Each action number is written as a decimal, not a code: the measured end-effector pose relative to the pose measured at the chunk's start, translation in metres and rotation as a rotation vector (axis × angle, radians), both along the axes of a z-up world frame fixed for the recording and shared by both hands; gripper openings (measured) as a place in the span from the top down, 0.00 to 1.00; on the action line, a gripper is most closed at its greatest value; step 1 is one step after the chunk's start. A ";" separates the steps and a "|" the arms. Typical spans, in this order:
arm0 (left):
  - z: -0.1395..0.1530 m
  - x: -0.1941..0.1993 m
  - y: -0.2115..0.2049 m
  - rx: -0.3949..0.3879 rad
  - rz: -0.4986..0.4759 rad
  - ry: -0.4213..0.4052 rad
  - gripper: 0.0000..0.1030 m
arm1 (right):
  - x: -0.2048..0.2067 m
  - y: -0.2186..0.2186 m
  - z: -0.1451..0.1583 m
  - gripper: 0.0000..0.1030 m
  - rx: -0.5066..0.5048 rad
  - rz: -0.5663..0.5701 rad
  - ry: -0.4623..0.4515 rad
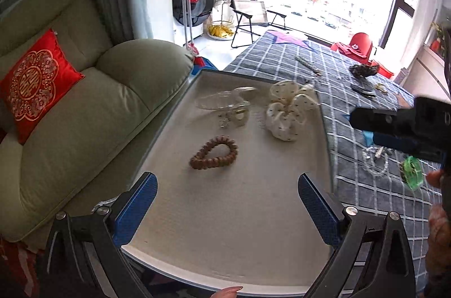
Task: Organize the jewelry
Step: 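Move both tools back over the remaining jewelry on the table, then grasp the green bangle with the right tool while the left tool grasps a silver chain, then lift the bangle and chain and carry them toward the white tray, then lower the bangle and silver chain into the white tray and open both tools, then move both tools back over the remaining jewelry on the bedspread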
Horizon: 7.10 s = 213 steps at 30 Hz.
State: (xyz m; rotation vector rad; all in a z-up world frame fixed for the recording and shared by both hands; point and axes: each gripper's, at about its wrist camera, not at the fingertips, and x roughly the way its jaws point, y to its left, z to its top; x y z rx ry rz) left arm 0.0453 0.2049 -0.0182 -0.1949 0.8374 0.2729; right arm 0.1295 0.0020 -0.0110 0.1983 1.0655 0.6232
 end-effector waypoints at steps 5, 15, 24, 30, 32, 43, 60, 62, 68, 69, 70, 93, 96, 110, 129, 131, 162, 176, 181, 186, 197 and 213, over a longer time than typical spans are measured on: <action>0.008 -0.001 -0.020 0.015 -0.036 -0.010 0.02 | -0.014 -0.040 -0.004 0.22 0.000 -0.062 0.002; 0.016 0.004 -0.068 -0.004 -0.143 0.003 0.02 | -0.037 -0.122 -0.011 0.00 0.025 -0.202 0.004; 0.016 0.010 -0.117 0.005 -0.240 0.040 0.00 | -0.052 -0.188 -0.017 0.00 0.007 -0.316 -0.015; 0.009 0.021 -0.144 0.015 -0.276 0.076 0.00 | -0.061 -0.224 -0.016 0.00 0.029 -0.414 -0.096; 0.005 0.025 -0.151 0.024 -0.288 0.094 0.00 | -0.061 -0.234 -0.017 0.00 0.033 -0.437 -0.102; -0.008 0.067 -0.176 0.053 -0.320 0.125 0.00 | -0.039 -0.260 -0.041 0.00 -0.091 -0.436 0.009; -0.040 0.146 -0.200 0.127 -0.450 0.181 0.27 | 0.017 -0.249 -0.063 0.17 -0.245 -0.424 0.037; -0.044 0.149 -0.205 0.132 -0.474 0.185 0.27 | 0.021 -0.249 -0.068 0.25 -0.257 -0.424 0.053; -0.055 0.157 -0.222 0.144 -0.532 0.216 0.47 | 0.025 -0.237 -0.069 0.33 -0.362 -0.402 0.009; -0.055 0.158 -0.224 0.143 -0.534 0.208 0.48 | 0.025 -0.235 -0.070 0.34 -0.377 -0.399 0.002; -0.055 0.158 -0.224 0.140 -0.536 0.207 0.52 | 0.025 -0.233 -0.070 0.36 -0.391 -0.394 -0.007; -0.018 0.125 -0.210 0.041 -0.540 0.102 0.88 | -0.002 -0.252 -0.057 0.93 -0.190 -0.425 -0.003; -0.012 0.112 -0.210 0.028 -0.550 0.086 0.88 | -0.011 -0.255 -0.055 0.93 -0.166 -0.428 0.000; 0.017 0.063 -0.191 -0.022 -0.540 0.017 0.88 | -0.051 -0.250 -0.039 0.93 -0.136 -0.419 -0.014; 0.049 0.004 -0.088 -0.086 -0.380 -0.097 0.88 | -0.067 -0.143 0.010 0.93 -0.149 -0.226 -0.120; 0.049 -0.001 -0.074 -0.091 -0.355 -0.101 0.88 | -0.067 -0.123 0.014 0.93 -0.147 -0.188 -0.132; -0.046 0.020 0.055 -0.220 -0.142 0.107 0.88 | -0.002 0.101 -0.047 0.93 -0.368 0.138 -0.065; -0.053 0.020 0.044 -0.122 -0.135 0.150 0.87 | 0.028 0.113 -0.060 0.93 -0.415 0.079 -0.052; -0.047 0.017 0.040 -0.091 -0.135 0.137 0.87 | 0.027 0.111 -0.058 0.92 -0.381 0.082 -0.030; -0.046 0.017 0.040 -0.098 -0.136 0.141 0.87 | 0.021 0.099 -0.043 0.82 -0.315 0.064 -0.034; -0.028 0.015 0.030 -0.057 -0.120 0.108 0.87 | -0.010 0.042 -0.006 0.43 -0.221 -0.016 -0.106; -0.002 0.004 0.008 0.021 -0.104 0.024 0.00 | -0.050 -0.020 -0.003 0.33 -0.175 -0.064 -0.110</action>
